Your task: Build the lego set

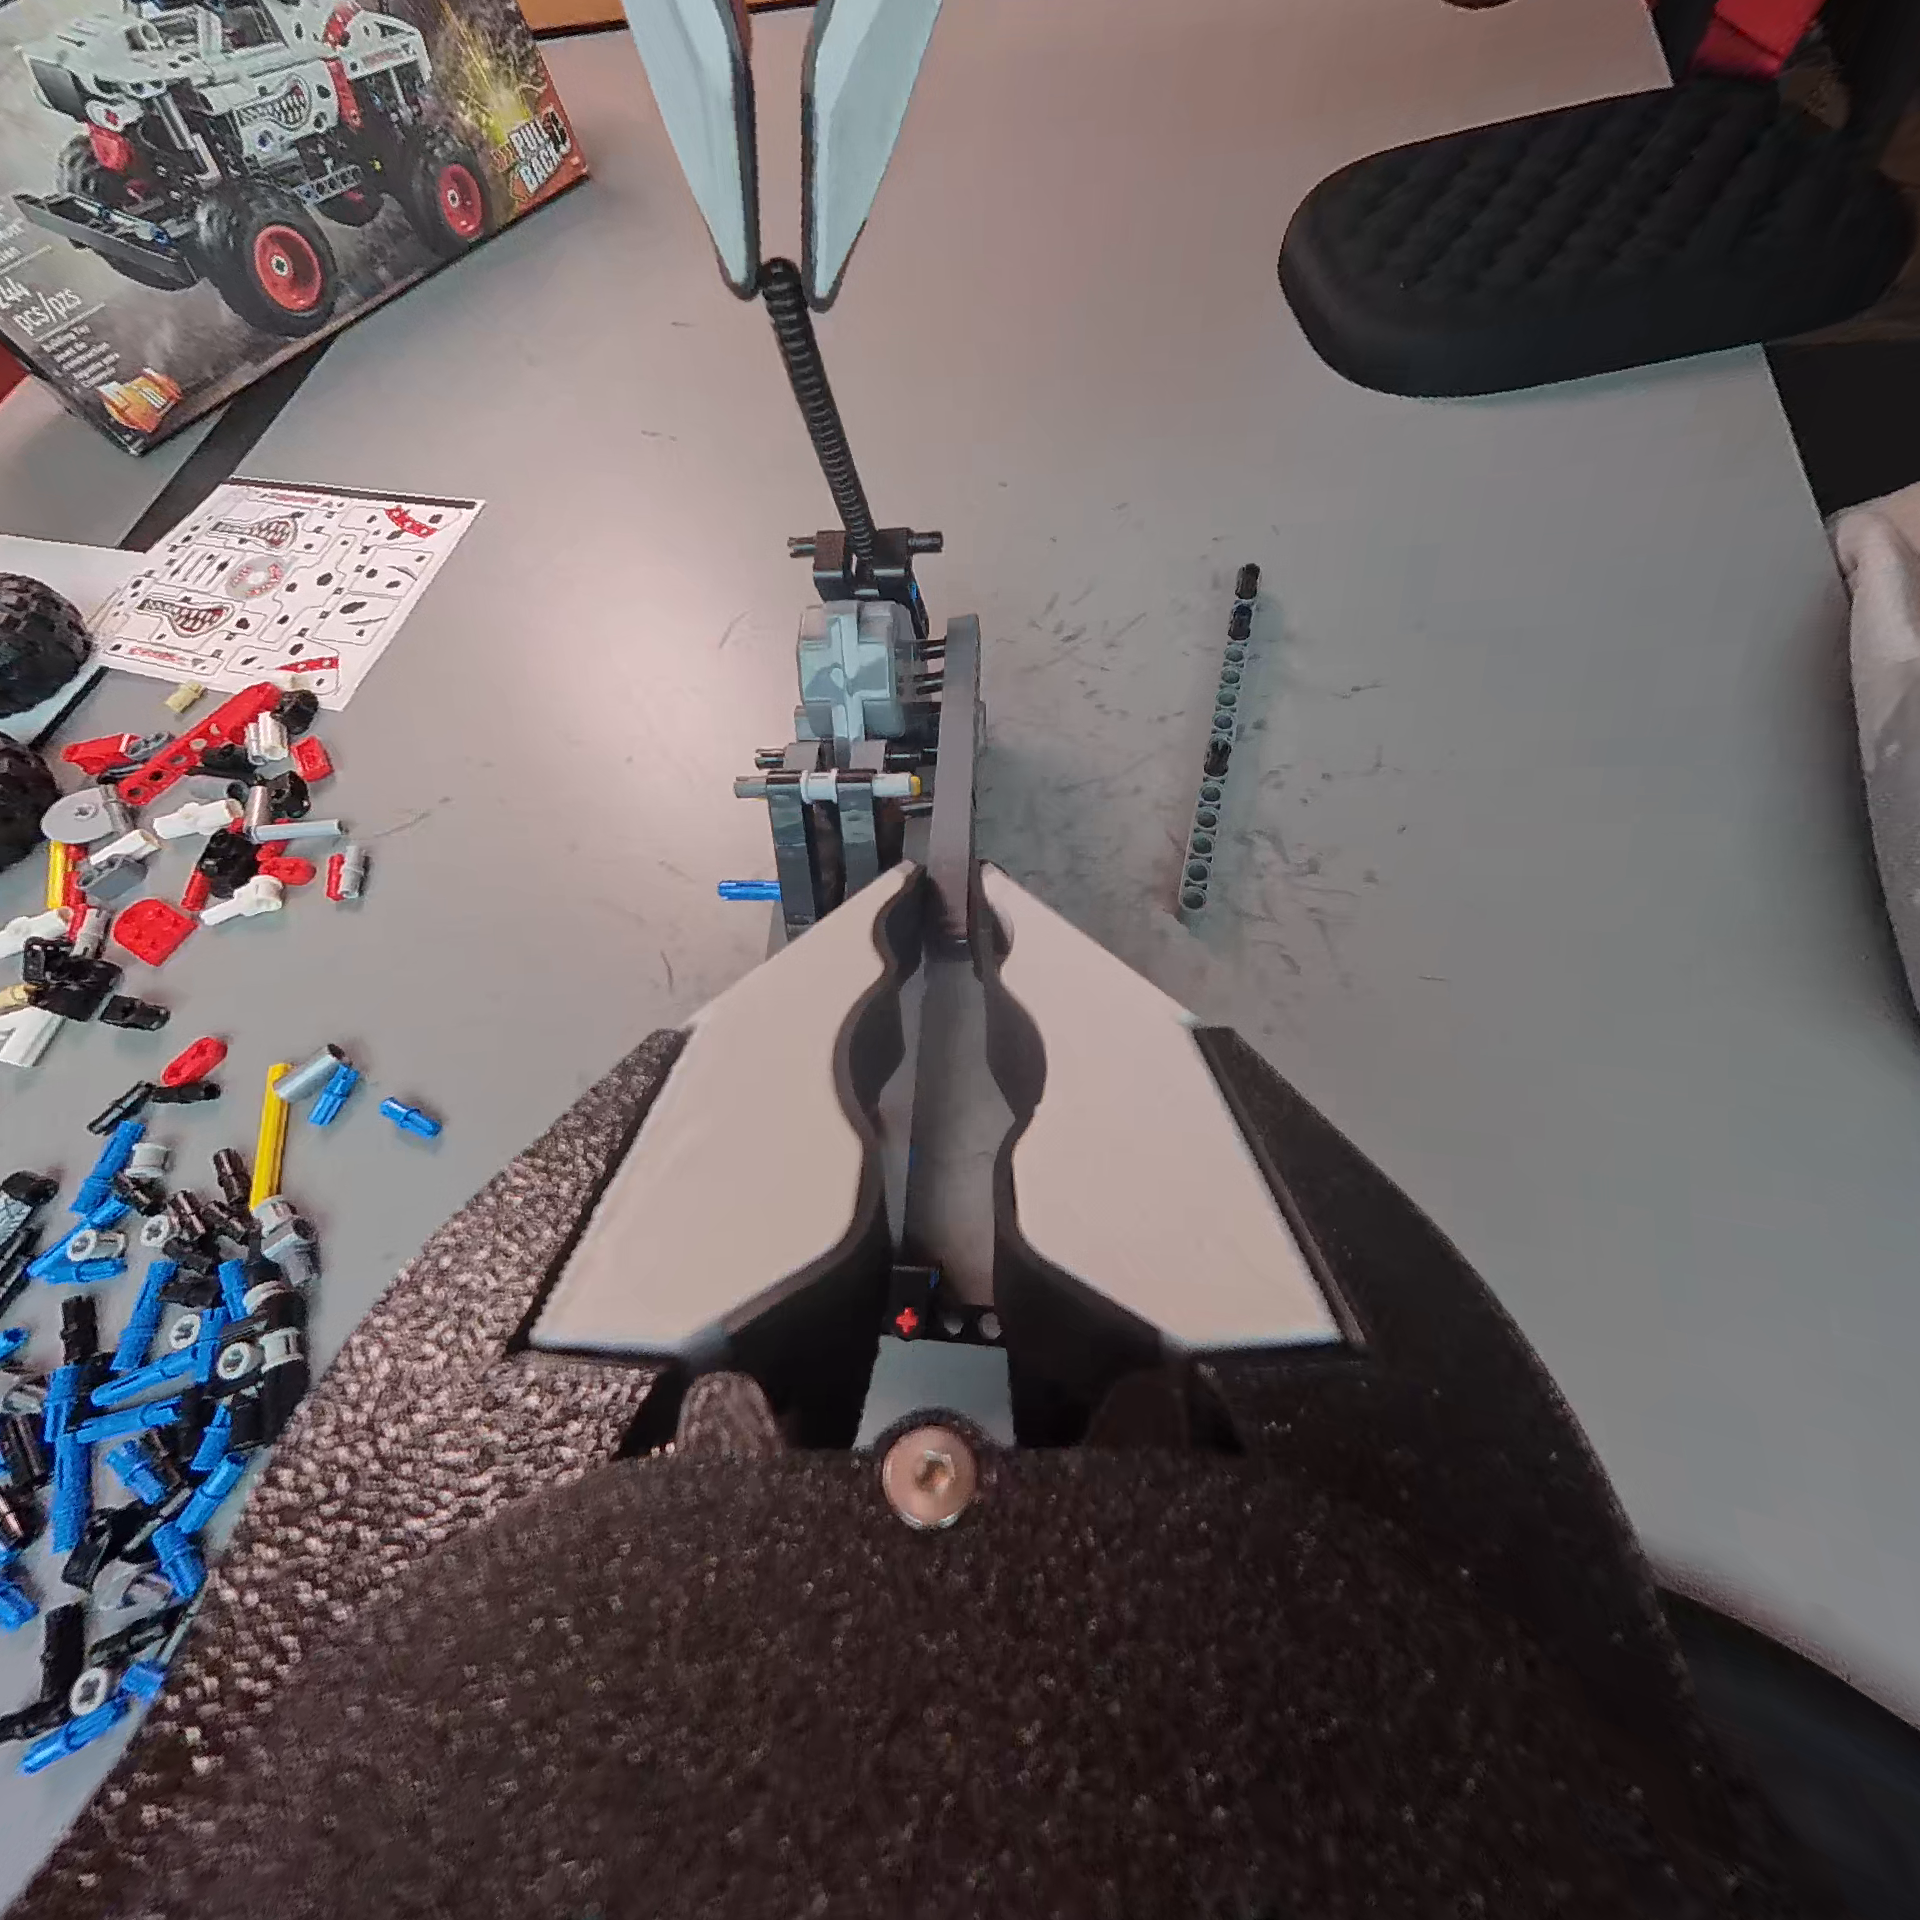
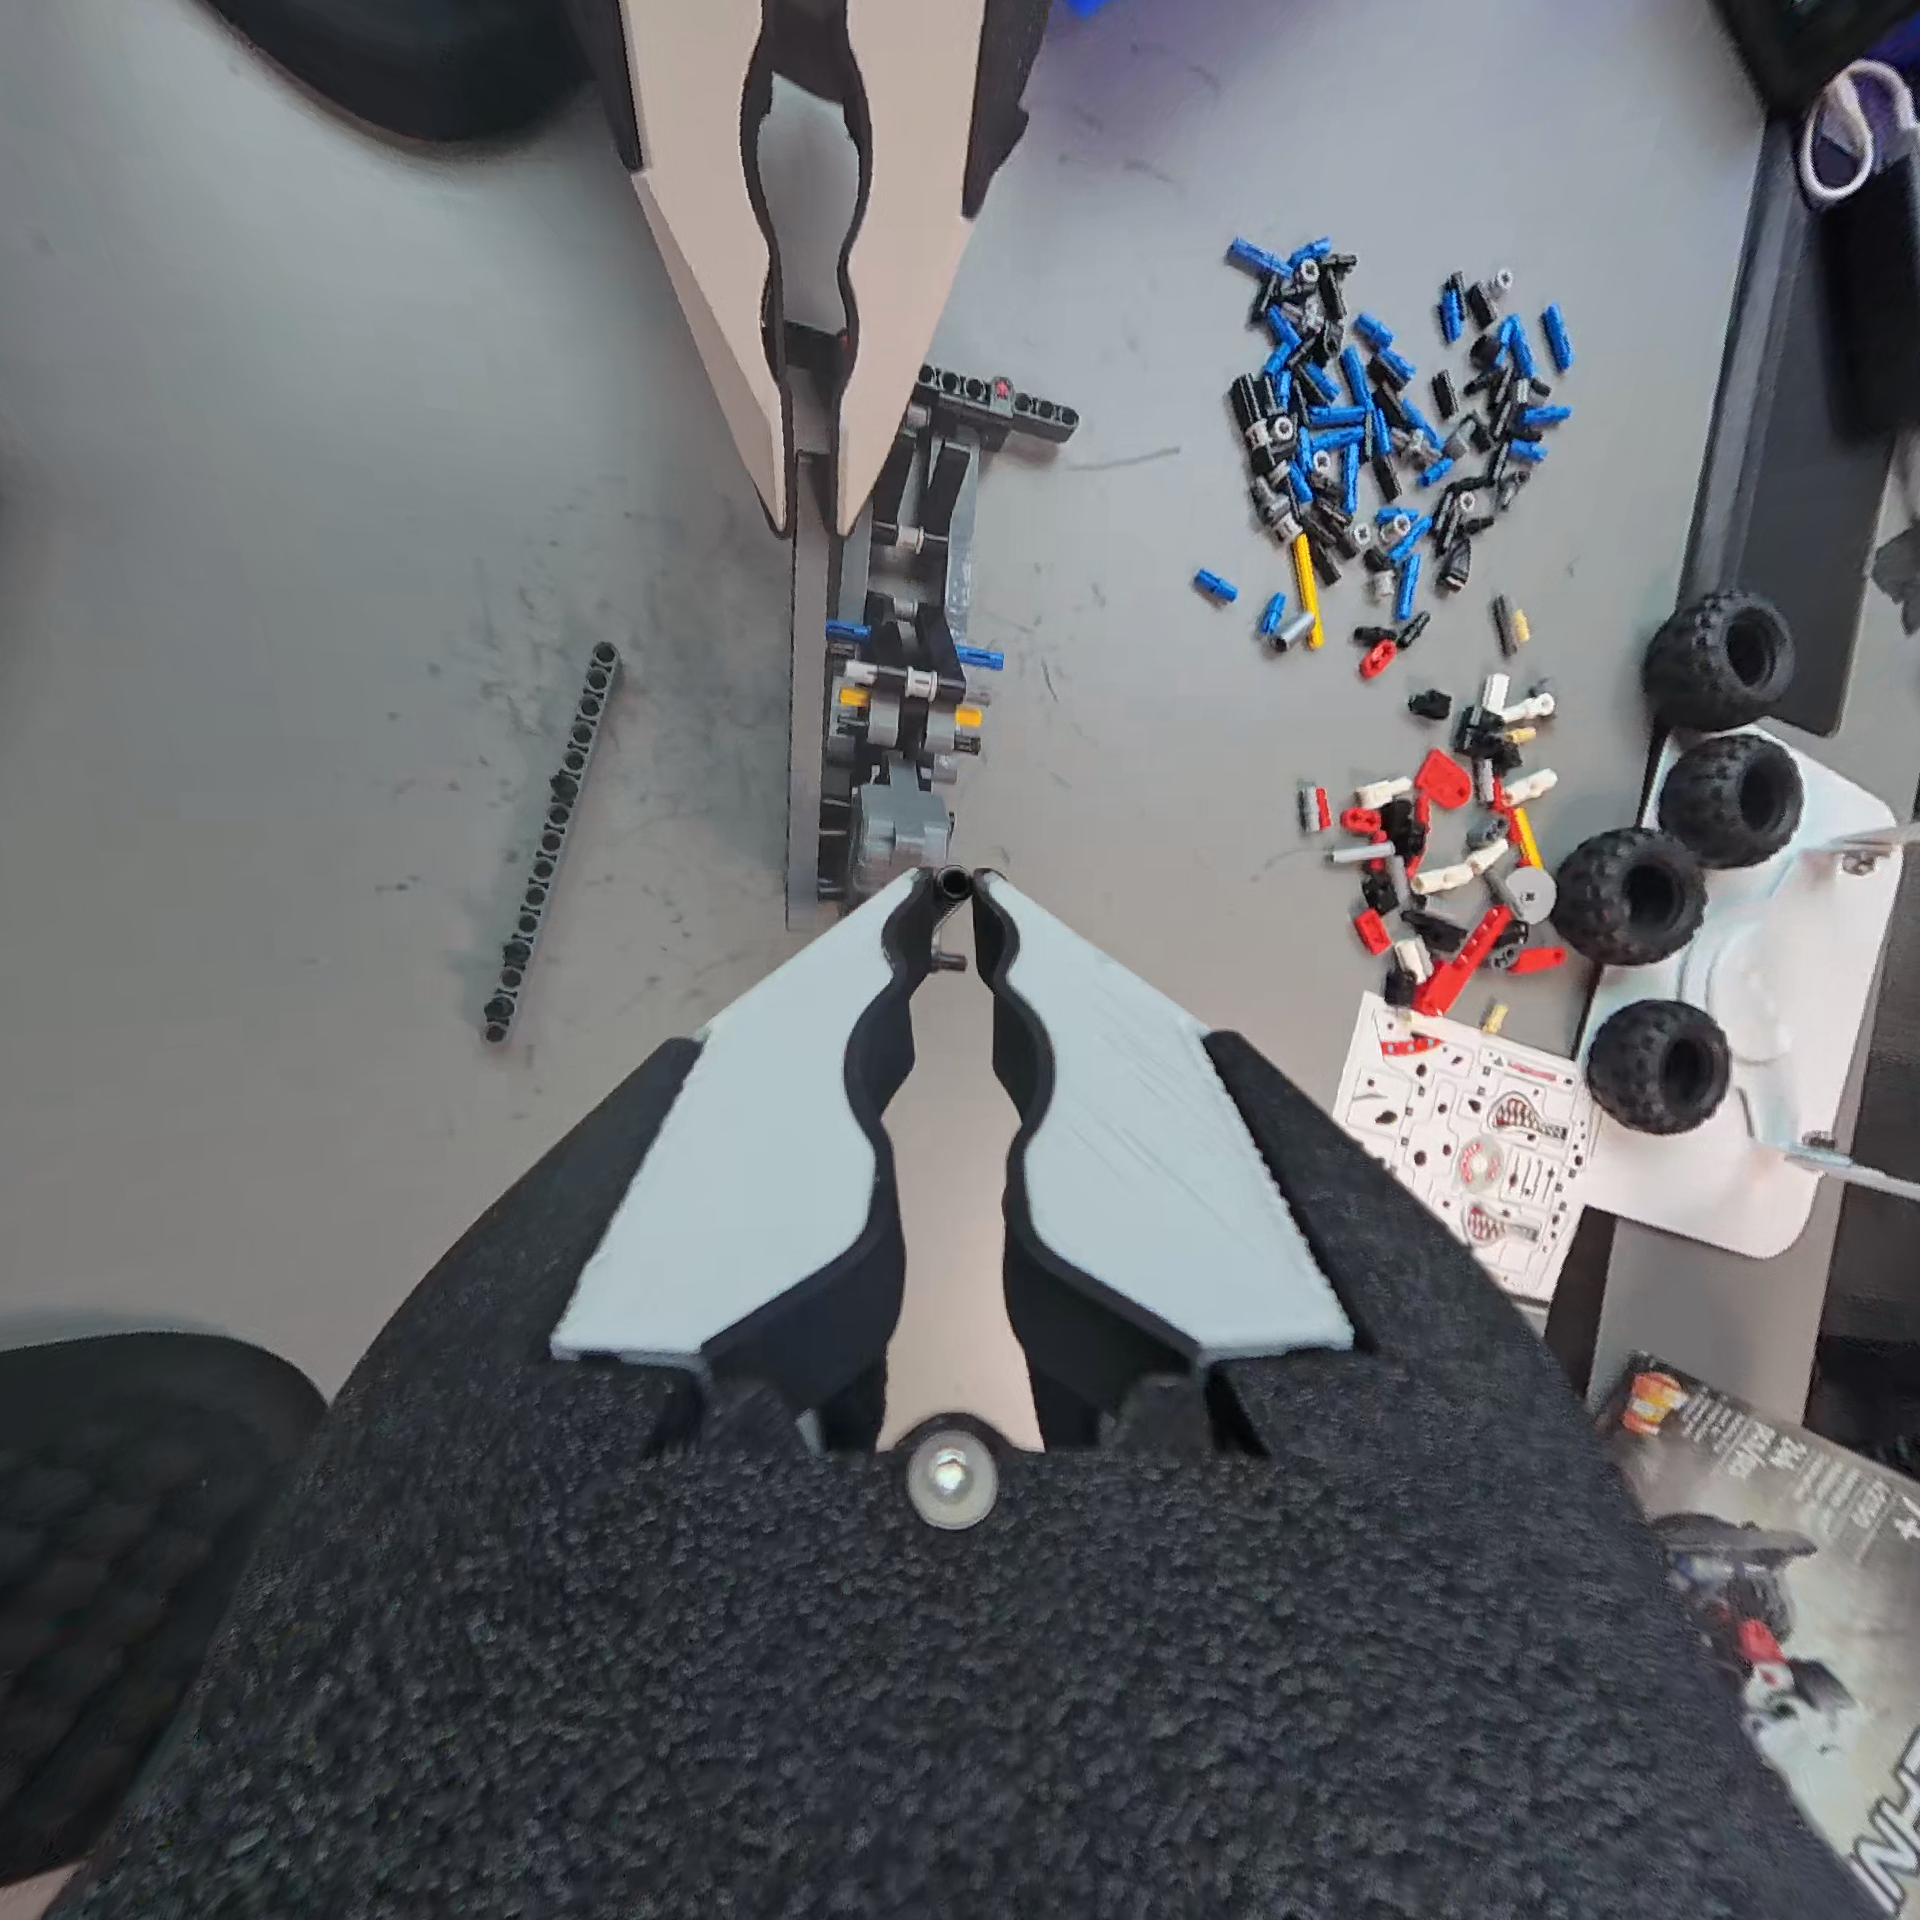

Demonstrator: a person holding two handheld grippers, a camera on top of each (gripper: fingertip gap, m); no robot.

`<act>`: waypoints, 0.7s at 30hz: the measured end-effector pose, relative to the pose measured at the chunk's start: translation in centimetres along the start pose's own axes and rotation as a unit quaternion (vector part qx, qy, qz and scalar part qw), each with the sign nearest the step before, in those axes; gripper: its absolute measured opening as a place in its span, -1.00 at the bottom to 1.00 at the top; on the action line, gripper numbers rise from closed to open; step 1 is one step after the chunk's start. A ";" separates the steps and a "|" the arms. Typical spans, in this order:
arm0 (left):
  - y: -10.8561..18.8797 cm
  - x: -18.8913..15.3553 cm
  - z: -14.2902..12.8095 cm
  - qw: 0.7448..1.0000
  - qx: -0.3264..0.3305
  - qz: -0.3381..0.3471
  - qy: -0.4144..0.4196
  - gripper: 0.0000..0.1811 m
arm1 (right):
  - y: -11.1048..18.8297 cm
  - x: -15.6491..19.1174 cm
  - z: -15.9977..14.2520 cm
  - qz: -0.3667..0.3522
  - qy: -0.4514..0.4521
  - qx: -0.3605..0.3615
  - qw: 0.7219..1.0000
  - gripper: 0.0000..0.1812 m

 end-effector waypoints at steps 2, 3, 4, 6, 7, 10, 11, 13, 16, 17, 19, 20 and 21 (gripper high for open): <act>-0.1 -0.1 -0.1 1.000 0.003 0.001 -0.003 -0.90 | -0.9 -0.3 0.8 0.001 0.008 -0.006 1.000 -0.93; -0.1 -0.2 -0.3 1.000 0.006 0.001 -0.006 -0.90 | -1.4 -0.5 1.0 0.000 0.010 -0.009 1.000 -0.93; -0.2 -0.2 -0.4 1.000 0.009 0.003 -0.009 -0.90 | -1.9 -0.5 1.2 0.002 0.011 -0.013 1.000 -0.93; -0.3 -0.2 -0.7 1.000 0.015 0.005 -0.015 -0.90 | -2.7 -0.6 1.5 0.004 0.009 -0.022 1.000 -0.94; -0.4 -0.2 -0.8 1.000 0.017 0.005 -0.017 -0.90 | -2.9 -0.8 1.5 0.001 0.009 -0.026 1.000 -0.95; -0.4 -0.4 -0.9 1.000 0.019 0.005 -0.024 -0.90 | -3.0 -1.0 1.6 -0.002 0.000 -0.052 0.999 -0.95; -0.3 -0.4 -0.9 1.000 0.019 0.004 -0.024 -0.90 | -2.9 -1.0 1.6 -0.003 -0.007 -0.065 0.998 -0.95; -0.3 -0.5 -0.8 1.000 0.016 0.001 -0.024 -0.90 | -2.6 -1.2 1.5 -0.006 -0.019 -0.090 0.996 -0.95; -0.2 -0.8 -0.5 1.000 0.007 -0.007 -0.021 -0.90 | -2.2 -1.3 1.6 -0.010 -0.037 -0.135 0.990 -0.96; -0.1 -0.9 -0.3 1.000 0.001 -0.010 -0.020 -0.90 | -2.1 -1.3 1.6 -0.012 -0.043 -0.151 0.987 -0.96; 0.0 -1.0 0.1 1.000 -0.015 -0.014 -0.018 -0.90 | -2.0 -1.3 1.7 -0.022 -0.050 -0.183 0.982 -0.96; 0.1 -1.1 0.4 0.999 -0.025 -0.018 -0.015 -0.90 | -2.0 -1.4 1.8 -0.028 -0.052 -0.201 0.978 -0.96; 0.2 -1.2 0.8 0.999 -0.036 -0.021 -0.012 -0.90 | -2.0 -1.4 1.9 -0.031 -0.057 -0.218 0.974 -0.96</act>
Point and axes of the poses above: each gripper's, where its closed fingertips meet, y back along the fingers, z out of its top, x = y × z across the jaws, the point moved 2 cm from there along y, back along the fingers, and after that the axes turned 9 degrees about z, right-handed, at the moved point
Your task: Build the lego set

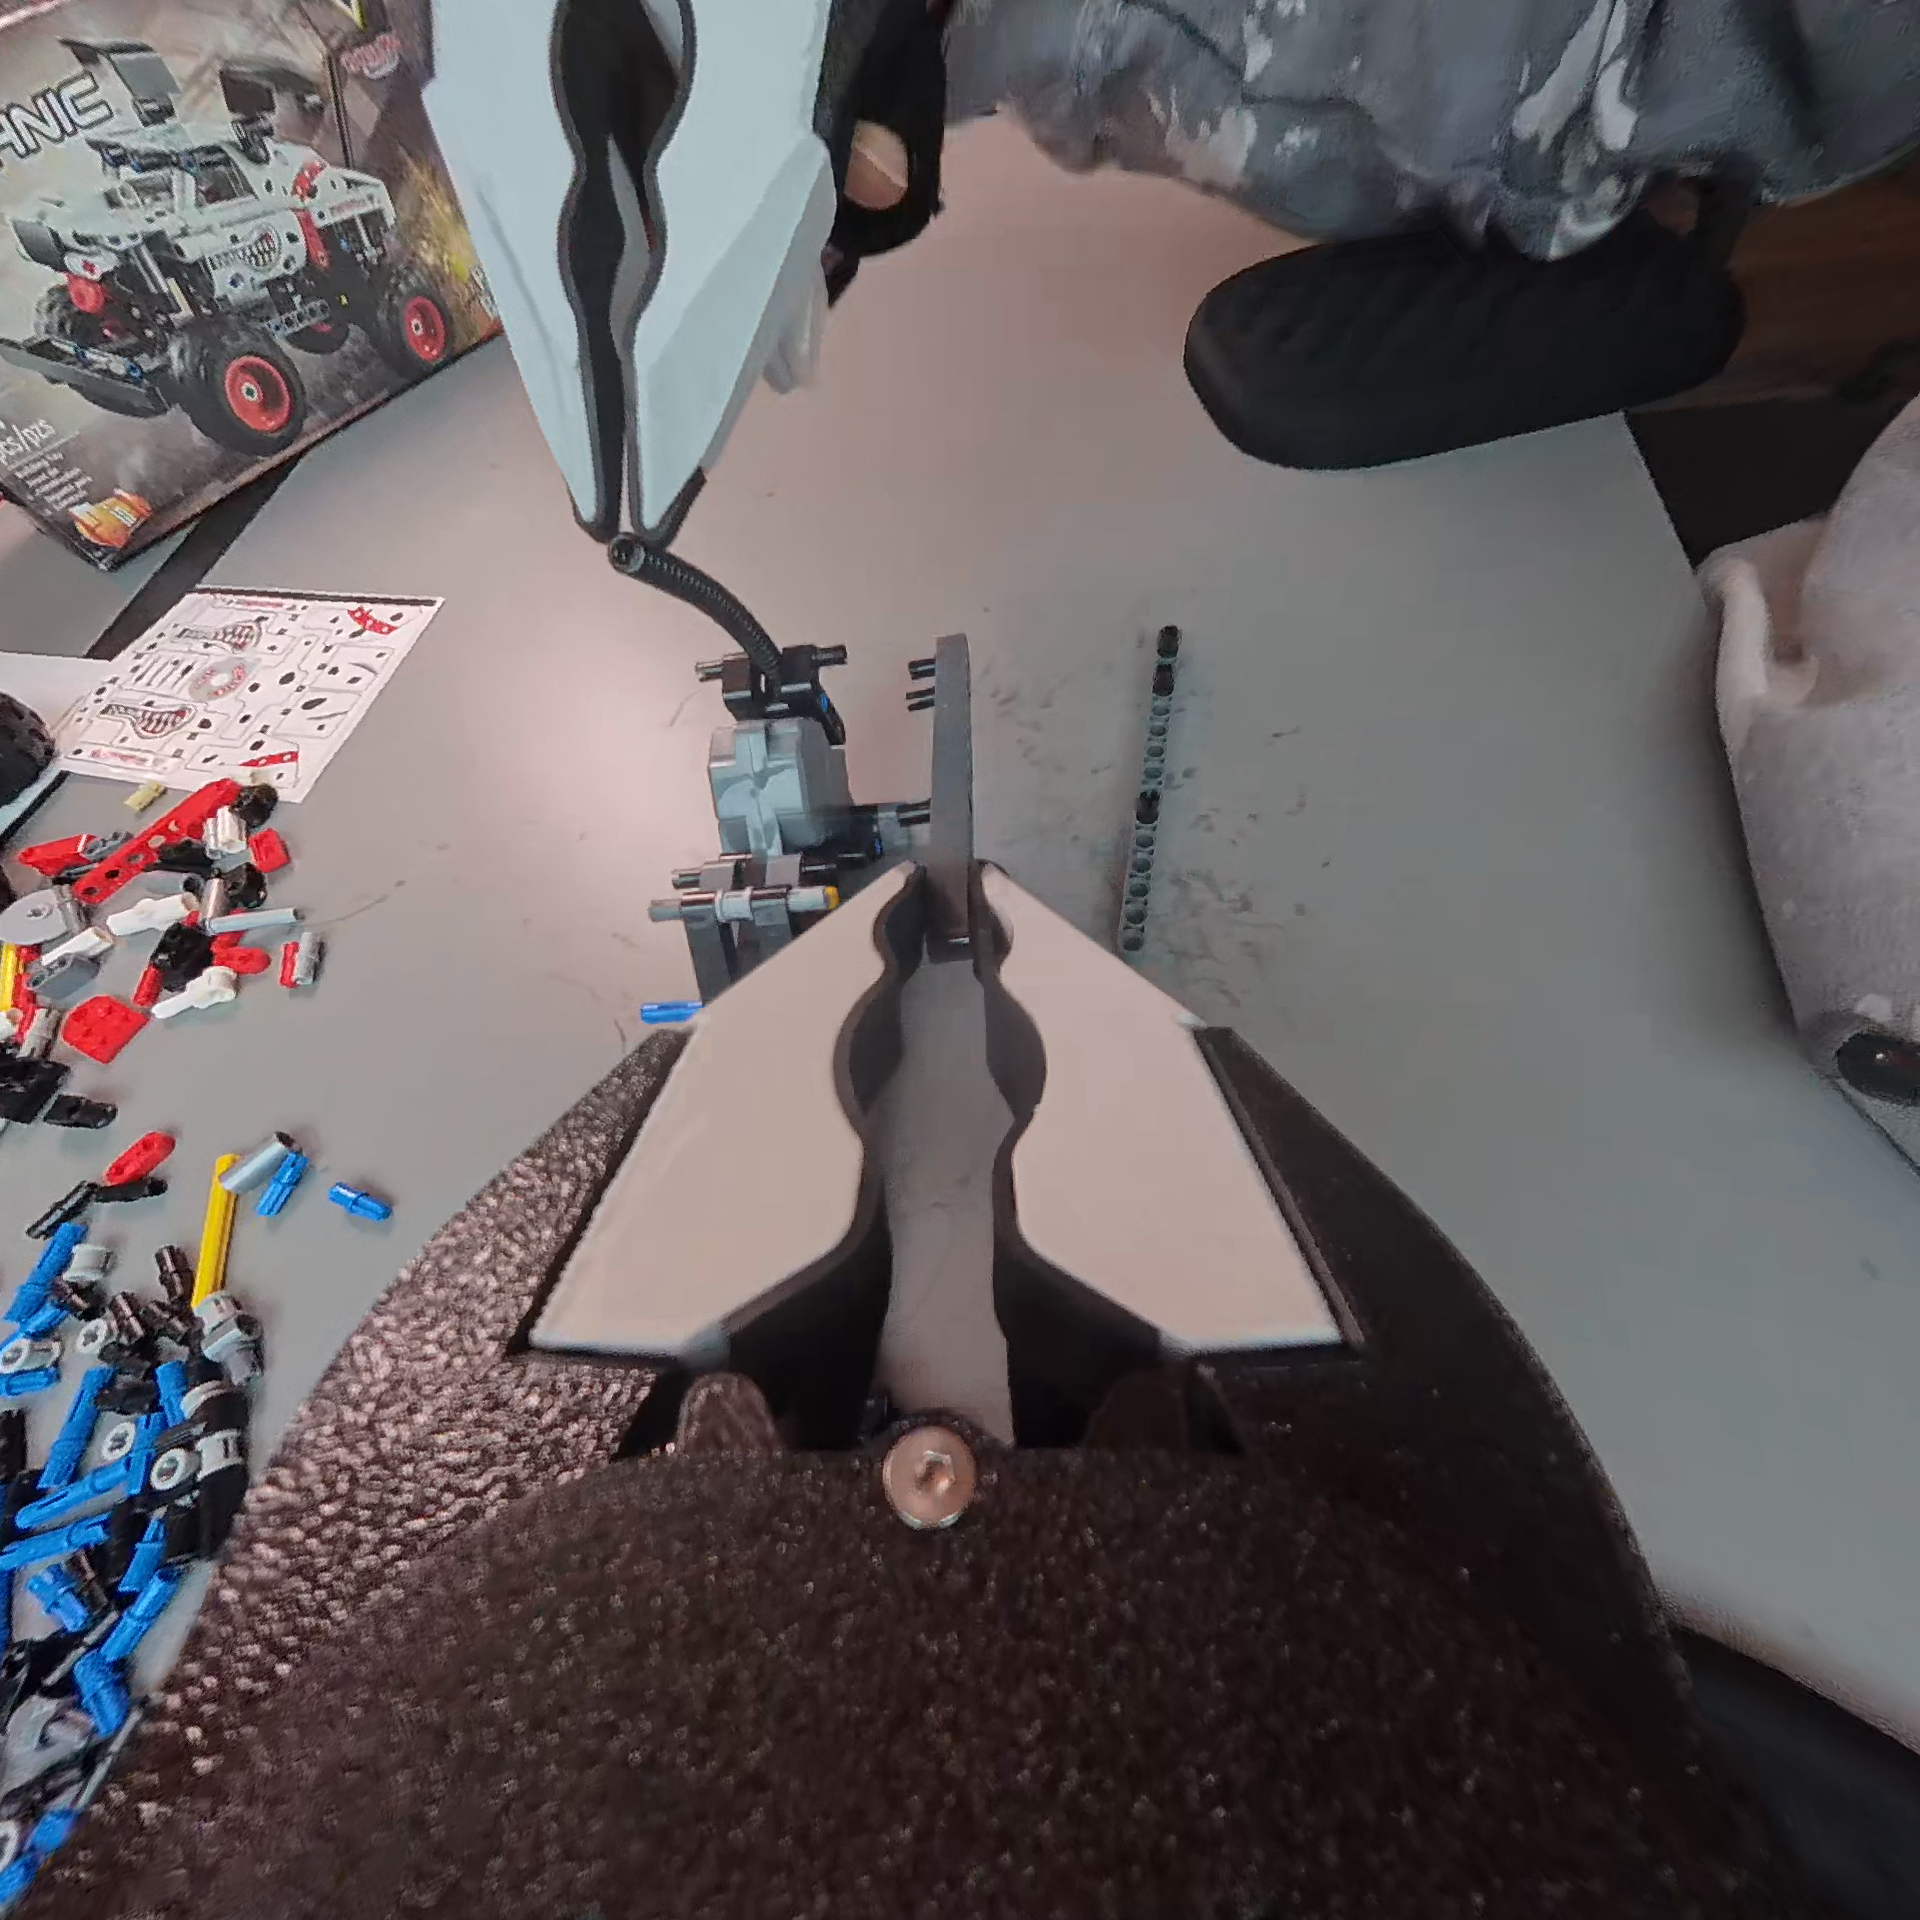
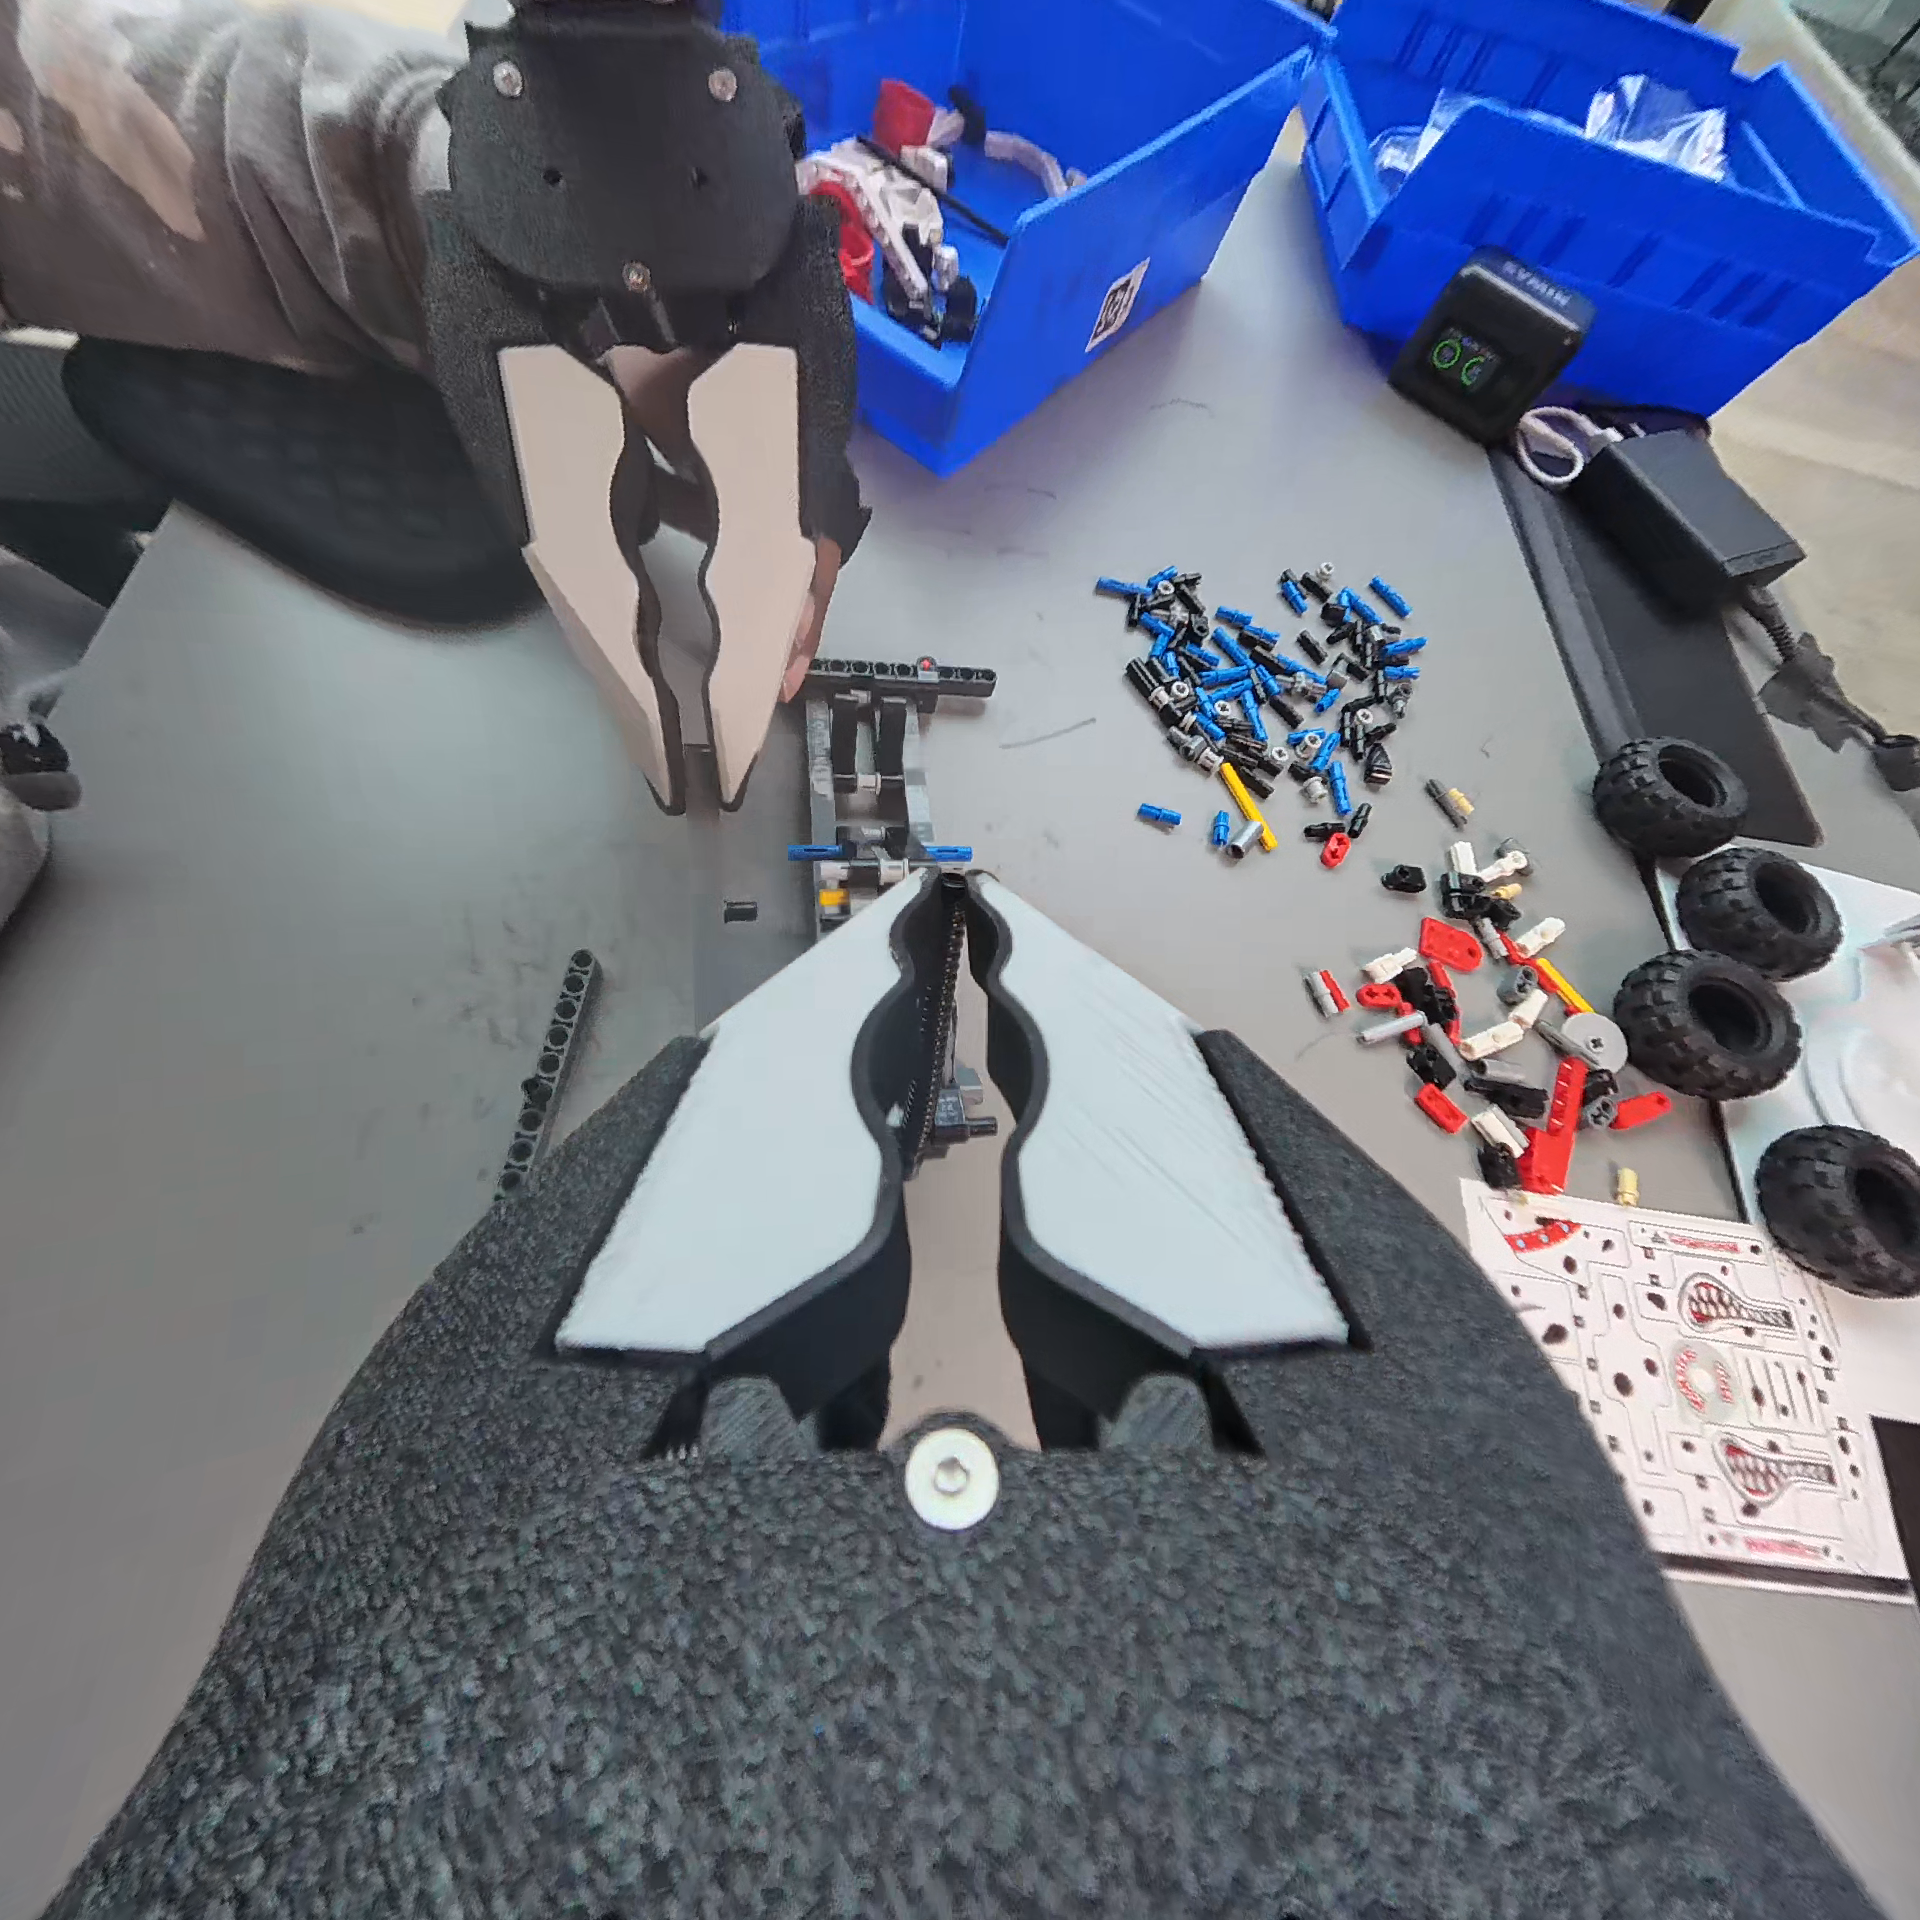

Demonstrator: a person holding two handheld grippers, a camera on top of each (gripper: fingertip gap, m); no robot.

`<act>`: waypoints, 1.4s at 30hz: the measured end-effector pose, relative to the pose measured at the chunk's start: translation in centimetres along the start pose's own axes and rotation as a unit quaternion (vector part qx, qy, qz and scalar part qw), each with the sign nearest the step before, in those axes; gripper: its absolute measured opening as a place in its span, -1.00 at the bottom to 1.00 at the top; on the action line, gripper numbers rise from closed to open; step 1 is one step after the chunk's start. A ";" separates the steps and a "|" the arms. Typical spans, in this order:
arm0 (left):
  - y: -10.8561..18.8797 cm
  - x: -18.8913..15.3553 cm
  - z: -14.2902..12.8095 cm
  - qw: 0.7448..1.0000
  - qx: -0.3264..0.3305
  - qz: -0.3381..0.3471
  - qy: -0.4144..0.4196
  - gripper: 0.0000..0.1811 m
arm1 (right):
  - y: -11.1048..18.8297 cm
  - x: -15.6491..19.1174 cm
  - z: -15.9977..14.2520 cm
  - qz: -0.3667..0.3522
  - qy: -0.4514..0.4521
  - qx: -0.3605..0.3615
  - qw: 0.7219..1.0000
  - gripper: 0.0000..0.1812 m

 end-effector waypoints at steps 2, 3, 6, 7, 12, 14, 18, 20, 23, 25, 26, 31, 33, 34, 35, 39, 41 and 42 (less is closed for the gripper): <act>0.0 -0.1 0.5 1.000 -0.017 -0.002 0.002 -0.90 | 0.0 -0.2 0.1 -0.014 -0.008 -0.033 0.999 -0.93; 0.1 -0.1 0.7 1.000 -0.025 -0.002 0.002 -0.90 | 0.1 -0.2 0.2 -0.020 -0.010 -0.052 0.998 -0.91; 0.3 0.0 1.0 0.999 -0.044 0.001 0.001 -0.90 | 0.2 -0.5 -0.2 -0.020 -0.025 -0.076 0.997 -0.84; 0.3 0.1 1.1 0.999 -0.049 0.004 0.001 -0.90 | 0.2 -0.5 -0.5 -0.018 -0.031 -0.080 0.996 -0.81; 0.7 0.4 1.5 0.998 -0.064 0.025 -0.004 -0.90 | 0.7 -1.0 -1.3 -0.009 -0.052 -0.091 0.994 -0.78; 0.8 0.5 1.6 0.997 -0.066 0.030 -0.009 -0.90 | 1.1 -1.1 -1.3 -0.013 -0.049 -0.091 0.995 -0.78; 1.2 1.1 1.7 0.996 -0.074 0.042 -0.006 -0.90 | 1.8 -1.0 -1.2 -0.024 -0.032 -0.083 0.996 -0.78; 1.4 1.4 1.6 0.996 -0.074 0.045 -0.003 -0.90 | 1.9 -0.8 -1.6 -0.021 -0.026 -0.073 0.997 -0.77; 1.6 1.7 1.3 0.996 -0.071 0.049 -0.005 -0.90 | 1.5 -0.2 -3.0 0.014 -0.041 -0.054 0.998 -0.68; 1.8 1.9 1.2 0.996 -0.069 0.051 -0.005 -0.90 | 1.1 0.5 -4.2 0.047 -0.054 -0.032 0.997 -0.59; 1.9 2.0 1.2 0.996 -0.068 0.053 -0.005 -0.88 | 0.9 0.8 -4.9 0.058 -0.059 -0.016 0.996 -0.54; 1.8 2.3 0.7 0.997 -0.058 0.058 -0.006 -0.90 | -0.8 1.8 -6.9 0.077 -0.046 0.048 0.995 -0.34; 1.7 2.4 0.5 0.997 -0.054 0.060 -0.007 -0.90 | -1.5 1.8 -7.0 0.070 -0.042 0.054 0.995 -0.34; 1.7 2.4 0.4 0.997 -0.052 0.060 -0.008 -0.90 | -1.9 1.7 -7.2 0.065 -0.038 0.063 0.995 -0.34; 1.6 2.4 0.4 0.997 -0.050 0.060 -0.009 -0.90 | -2.3 1.8 -7.4 0.065 -0.034 0.070 0.995 -0.33; 1.3 2.2 0.1 0.997 -0.044 0.058 -0.010 -0.88 | -3.6 1.7 -7.7 0.055 -0.025 0.085 0.995 -0.46; 1.2 2.2 0.1 0.997 -0.042 0.058 -0.010 -0.90 | -3.7 1.6 -8.0 0.049 -0.021 0.090 0.995 -0.62; 1.2 2.2 0.0 0.997 -0.042 0.058 -0.009 -0.90 | -3.7 1.5 -8.2 0.047 -0.023 0.092 0.994 -0.69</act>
Point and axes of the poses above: each gripper's, where its closed fingertips meet, y back along the fingers, z out of its top, x = y × z across the jaws, the point moved 2 cm from there along y, back along the fingers, and after that the axes turned 9 degrees about z, right-handed, at the moved point
